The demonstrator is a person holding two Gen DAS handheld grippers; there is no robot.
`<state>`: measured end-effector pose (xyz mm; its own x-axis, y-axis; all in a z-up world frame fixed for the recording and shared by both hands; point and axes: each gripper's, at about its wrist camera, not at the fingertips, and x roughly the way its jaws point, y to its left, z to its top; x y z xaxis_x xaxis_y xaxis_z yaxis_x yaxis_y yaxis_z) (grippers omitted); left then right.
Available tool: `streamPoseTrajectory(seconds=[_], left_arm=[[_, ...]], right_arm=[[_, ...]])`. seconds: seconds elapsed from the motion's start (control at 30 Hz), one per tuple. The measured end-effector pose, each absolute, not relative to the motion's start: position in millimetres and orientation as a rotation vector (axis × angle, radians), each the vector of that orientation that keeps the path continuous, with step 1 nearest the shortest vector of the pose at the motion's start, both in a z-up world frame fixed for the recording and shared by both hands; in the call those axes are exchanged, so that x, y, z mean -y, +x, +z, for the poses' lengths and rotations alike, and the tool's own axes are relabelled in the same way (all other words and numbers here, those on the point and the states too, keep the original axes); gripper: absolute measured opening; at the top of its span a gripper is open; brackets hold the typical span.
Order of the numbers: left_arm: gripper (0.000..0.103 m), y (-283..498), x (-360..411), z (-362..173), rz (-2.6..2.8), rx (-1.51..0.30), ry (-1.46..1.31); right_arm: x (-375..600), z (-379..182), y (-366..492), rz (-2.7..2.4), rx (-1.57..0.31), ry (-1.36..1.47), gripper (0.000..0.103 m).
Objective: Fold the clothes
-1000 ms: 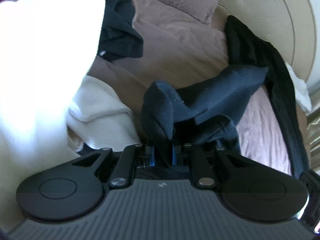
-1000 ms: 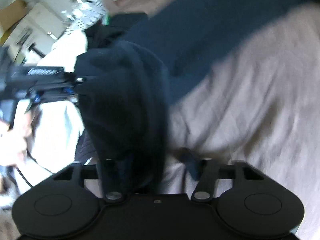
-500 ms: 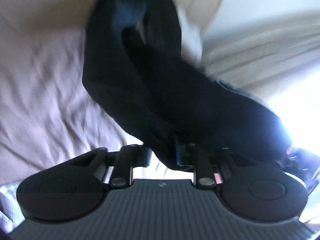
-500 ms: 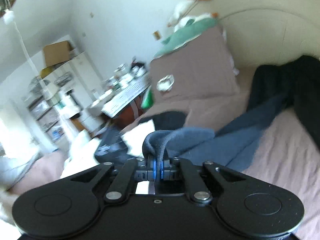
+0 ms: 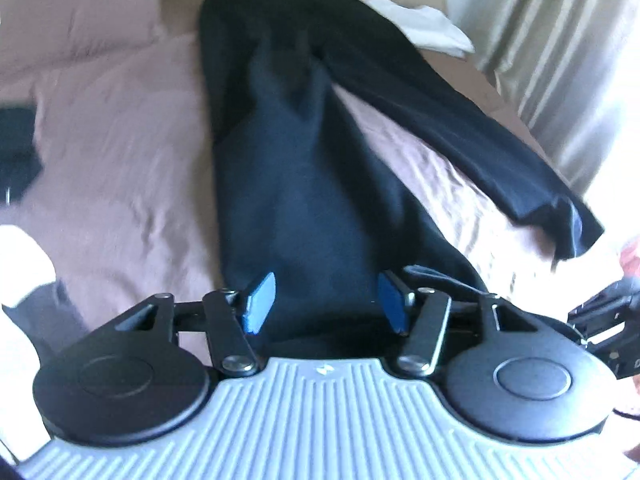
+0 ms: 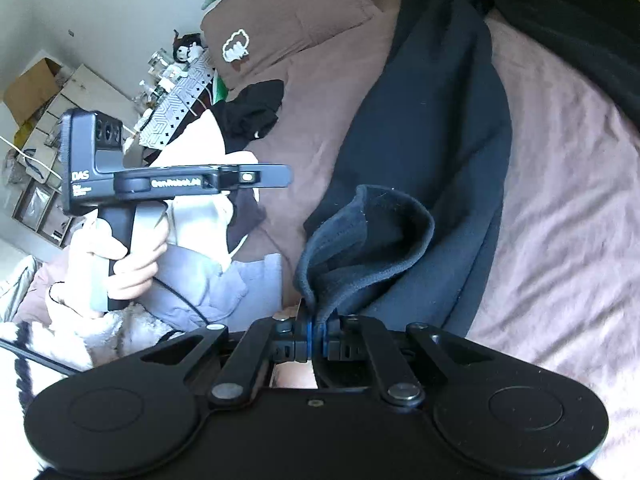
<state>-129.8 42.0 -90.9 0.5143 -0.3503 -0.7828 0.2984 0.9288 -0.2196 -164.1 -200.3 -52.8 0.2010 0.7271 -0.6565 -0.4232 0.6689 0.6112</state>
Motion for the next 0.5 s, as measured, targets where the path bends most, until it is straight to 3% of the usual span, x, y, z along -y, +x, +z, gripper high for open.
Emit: streamPoseTrajectory(seconds=[0.23,0.3,0.5], left_arm=[[0.066,-138.8,-2.9,-88.7,-0.424,-0.994,0.014],[0.068,-139.1,2.2,-91.6,-0.419,-1.015,0.009],[0.068,-140.8,1.0,-103.3,-0.384,-1.054,0.011]], right_arm=[[189.8,-52.2,-171.8,0.876,-1.185,0.353,0.015],[196.4,-51.3,-170.9,0.861,-1.211,0.415,0.028],[221.0,-46.4,-165.6,0.88,-1.212,0.518,0.032]])
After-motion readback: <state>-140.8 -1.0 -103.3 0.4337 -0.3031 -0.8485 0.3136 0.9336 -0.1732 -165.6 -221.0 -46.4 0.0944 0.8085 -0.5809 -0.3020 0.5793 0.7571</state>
